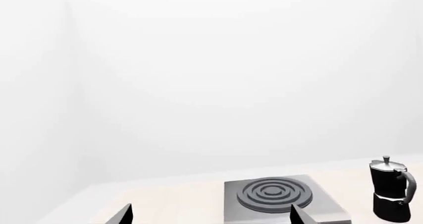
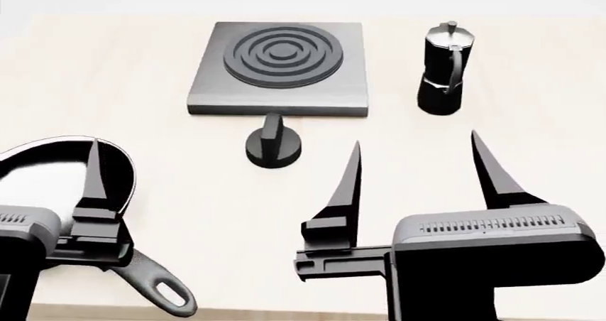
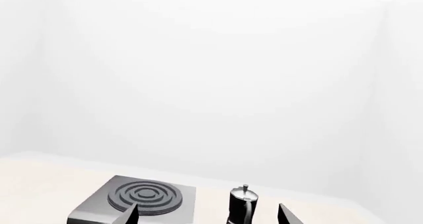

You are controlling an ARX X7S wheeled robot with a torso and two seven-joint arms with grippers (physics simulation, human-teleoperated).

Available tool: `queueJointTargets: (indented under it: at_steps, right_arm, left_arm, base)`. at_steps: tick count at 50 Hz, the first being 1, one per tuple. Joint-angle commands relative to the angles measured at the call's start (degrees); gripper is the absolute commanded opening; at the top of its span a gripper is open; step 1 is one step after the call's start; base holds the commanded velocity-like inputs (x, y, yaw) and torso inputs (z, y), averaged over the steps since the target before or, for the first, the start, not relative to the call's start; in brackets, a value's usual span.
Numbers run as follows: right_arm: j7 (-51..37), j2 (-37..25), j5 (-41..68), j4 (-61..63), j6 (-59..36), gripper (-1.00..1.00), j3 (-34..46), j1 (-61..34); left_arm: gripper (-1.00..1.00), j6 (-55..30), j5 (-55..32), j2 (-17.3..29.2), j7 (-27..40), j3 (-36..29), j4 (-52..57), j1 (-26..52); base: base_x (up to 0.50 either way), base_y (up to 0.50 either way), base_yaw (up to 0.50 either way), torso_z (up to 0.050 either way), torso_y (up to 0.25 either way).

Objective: Turn on the stove.

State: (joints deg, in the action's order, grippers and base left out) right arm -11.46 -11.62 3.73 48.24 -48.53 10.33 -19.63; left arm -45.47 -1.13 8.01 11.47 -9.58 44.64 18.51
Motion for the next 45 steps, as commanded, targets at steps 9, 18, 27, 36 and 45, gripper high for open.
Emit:
queueJointTargets:
  at_steps: [9, 18, 27, 36, 45]
  right_arm:
    - [-0.6, -0.5, 0.4, -0.6, 0.2, 1.00, 1.0, -0.3]
    - [-0.8, -0.7, 0.5, -1.3, 0.9, 1.00, 1.1, -0.3]
    - [-1.0, -0.9, 0.8, -0.7, 0.6, 1.00, 1.4, -0.3]
    - [-1.3, -1.2, 0.9, -1.0, 0.7, 1.00, 2.0, -0.3]
    - [-1.4, -1.4, 1.0, -1.5, 0.9, 1.00, 2.6, -0.4]
  left_arm:
    - [1.00, 0.6, -0.7, 0.5, 1.0, -0.6, -0.8, 0.2]
    - [1.00, 1.5, -0.9, 0.9, 1.4, -0.6, -1.9, 0.1]
    - [1.00, 1.1, -2.3, 0.8, 1.2, -0.3, -1.0, 0.1]
    - [1.00, 1.3, -1.8, 1.4, 2.0, -0.8, -1.4, 0.1]
    - [1.00, 1.2, -2.2, 1.6, 2.3, -0.9, -1.6, 0.2]
  base:
    - [0.00, 0.25, 0.00, 0.000, 0.000]
    - [0.00, 0.24, 0.00, 0.000, 0.000]
    - [0.00, 0.24, 0.00, 0.000, 0.000]
    - [0.00, 0.24, 0.00, 0.000, 0.000]
    - [0.00, 0.21, 0.00, 0.000, 0.000]
